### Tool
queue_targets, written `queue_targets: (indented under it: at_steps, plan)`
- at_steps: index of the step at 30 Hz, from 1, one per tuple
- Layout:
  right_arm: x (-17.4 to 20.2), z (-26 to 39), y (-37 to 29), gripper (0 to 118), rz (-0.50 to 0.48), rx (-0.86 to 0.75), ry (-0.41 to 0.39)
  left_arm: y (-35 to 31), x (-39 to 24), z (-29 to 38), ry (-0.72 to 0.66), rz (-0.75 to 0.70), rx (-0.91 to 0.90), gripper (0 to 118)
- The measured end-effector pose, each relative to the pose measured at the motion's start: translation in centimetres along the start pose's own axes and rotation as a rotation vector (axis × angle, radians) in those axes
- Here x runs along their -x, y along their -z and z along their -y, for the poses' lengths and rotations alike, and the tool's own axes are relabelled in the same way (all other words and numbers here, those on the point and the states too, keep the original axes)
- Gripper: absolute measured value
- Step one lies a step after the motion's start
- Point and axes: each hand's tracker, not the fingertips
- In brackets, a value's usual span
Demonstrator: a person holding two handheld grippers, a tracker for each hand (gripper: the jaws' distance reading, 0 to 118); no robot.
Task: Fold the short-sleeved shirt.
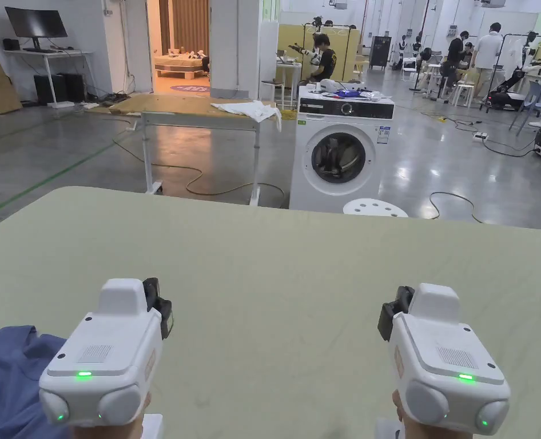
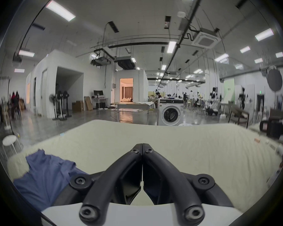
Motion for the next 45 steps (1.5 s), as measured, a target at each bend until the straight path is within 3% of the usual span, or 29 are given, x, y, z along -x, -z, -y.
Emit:
queue_targets:
  at_steps: [2,4,7,8,9,10,11,14,17,19,21,23,26,31,34,36,38,45]
  plan:
    - [-0.4,-0.3,-0.1,2,-0.004,0.001,0.063,0.0,0.7,-0.3,-0.105,0.013,-0.003,0]
    - [-1.1,-0.5,-0.1,2,-0.015,0.007,0.18,-0.2,1.5,-0.6,-0.238,0.037,-0.013,0]
    - [-2.6,-0.6,0.0,2,-0.048,0.024,0.425,-0.4,3.4,-0.5,-0.553,0.086,-0.025,0]
    - [-2.8,-0.6,0.1,2,-0.05,0.024,0.449,-0.4,3.7,-0.5,-0.585,0.087,-0.028,0]
    - [-2.7,-0.7,0.1,2,-0.049,0.02,0.41,-0.5,3.3,-0.8,-0.496,0.069,-0.024,0]
    - [-2.2,-1.0,0.2,2,-0.054,0.004,0.292,-0.5,2.6,-1.1,-0.355,0.037,-0.021,0]
    - [-1.3,-1.3,0.1,2,-0.053,-0.018,0.131,-0.5,1.5,-1.3,-0.118,0.001,-0.015,0]
    - [2.2,-1.0,0.1,2,-0.108,-0.075,-0.542,0.1,-1.6,-0.3,0.539,-0.053,0.009,0]
    - [4.8,1.1,0.4,2,-0.064,-0.123,-1.073,0.7,-3.4,0.9,0.908,-0.079,0.036,0]
    - [5.3,2.7,0.9,2,-0.03,-0.15,-1.294,0.7,-4.0,1.8,1.14,-0.115,-0.004,0]
    - [5.4,3.4,1.0,2,-0.028,-0.172,-1.371,1.0,-3.8,2.6,1.248,-0.11,-0.045,0]
    - [5.2,3.2,1.0,2,-0.032,-0.148,-1.294,0.8,-3.9,2.6,1.258,-0.08,-0.063,0]
    - [4.9,2.4,1.0,2,-0.019,-0.106,-1.024,0.5,-3.6,1.8,1.07,-0.076,-0.053,0]
    - [3.1,0.8,1.2,2,-0.012,-0.004,-0.413,0.6,-0.5,-0.5,0.234,-0.029,0.042,0]
    - [1.6,0.8,1.4,2,-0.04,0.051,-0.081,0.8,2.3,-0.2,-0.126,0.021,0.027,0]
    - [1.3,1.0,1.2,2,-0.037,0.041,0.016,-0.5,2.5,-0.4,-0.239,0.026,0.003,0]
    - [1.3,1.1,1.0,2,-0.009,0.017,0.042,-1.1,2.9,-0.6,-0.265,0.019,-0.031,0]
    - [2.6,0.6,0.5,2,-0.025,0.022,-0.006,-2.5,4.5,-2.3,-0.035,0.018,0.029,0]
